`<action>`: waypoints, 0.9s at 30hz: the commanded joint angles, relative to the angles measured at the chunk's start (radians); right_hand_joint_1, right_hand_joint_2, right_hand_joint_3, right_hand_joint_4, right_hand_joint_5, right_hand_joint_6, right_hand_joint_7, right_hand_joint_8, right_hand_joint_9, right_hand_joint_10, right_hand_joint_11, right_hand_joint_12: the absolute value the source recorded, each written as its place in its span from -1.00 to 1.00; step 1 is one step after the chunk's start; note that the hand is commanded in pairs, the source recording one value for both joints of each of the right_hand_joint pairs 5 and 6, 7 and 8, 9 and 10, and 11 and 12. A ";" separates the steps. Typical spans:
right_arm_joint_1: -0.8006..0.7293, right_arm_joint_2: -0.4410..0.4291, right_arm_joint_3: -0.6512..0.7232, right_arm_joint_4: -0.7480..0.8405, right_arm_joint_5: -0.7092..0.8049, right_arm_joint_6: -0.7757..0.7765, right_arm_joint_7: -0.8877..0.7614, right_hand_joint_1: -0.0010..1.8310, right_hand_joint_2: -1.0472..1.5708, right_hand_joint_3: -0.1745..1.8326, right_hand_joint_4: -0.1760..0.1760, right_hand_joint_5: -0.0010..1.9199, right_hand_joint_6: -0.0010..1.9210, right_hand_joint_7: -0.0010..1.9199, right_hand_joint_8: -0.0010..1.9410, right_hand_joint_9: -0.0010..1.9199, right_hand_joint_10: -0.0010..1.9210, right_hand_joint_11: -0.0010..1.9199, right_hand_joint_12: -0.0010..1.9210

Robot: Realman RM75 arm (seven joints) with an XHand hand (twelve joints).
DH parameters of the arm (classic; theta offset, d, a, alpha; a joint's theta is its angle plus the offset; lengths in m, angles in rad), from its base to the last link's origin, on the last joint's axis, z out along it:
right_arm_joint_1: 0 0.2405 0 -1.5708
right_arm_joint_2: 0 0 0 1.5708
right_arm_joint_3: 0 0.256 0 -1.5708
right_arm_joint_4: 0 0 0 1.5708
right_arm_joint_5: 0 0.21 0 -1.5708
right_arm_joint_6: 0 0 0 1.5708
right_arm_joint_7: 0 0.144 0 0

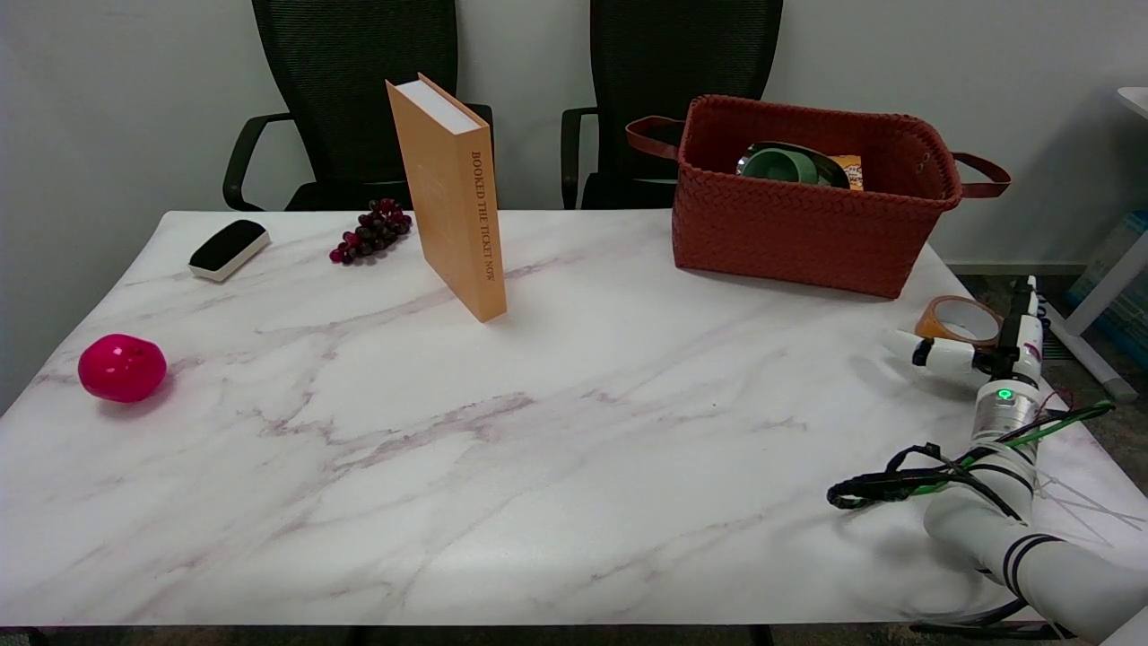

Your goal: Pick up the yellow tape.

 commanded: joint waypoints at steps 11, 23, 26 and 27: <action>0.002 0.000 0.011 -0.007 0.004 -0.004 0.003 0.47 -0.11 -0.10 0.00 -0.53 -0.53 -0.79 -0.79 -1.00 -1.00 -0.26 -0.26; 0.000 0.000 0.016 -0.010 0.004 0.005 0.003 0.47 -0.04 -0.11 0.00 -0.41 -0.41 -0.60 -0.60 -0.76 -0.76 0.11 0.11; 0.002 0.000 0.018 -0.010 0.004 0.006 0.003 0.48 -0.01 -0.14 0.00 -0.39 -0.39 -0.58 -0.58 -0.68 -0.68 0.21 0.21; 0.002 0.000 0.018 -0.010 0.004 0.006 0.003 0.48 -0.01 -0.14 0.00 -0.39 -0.39 -0.57 -0.58 -0.67 -0.67 0.22 0.22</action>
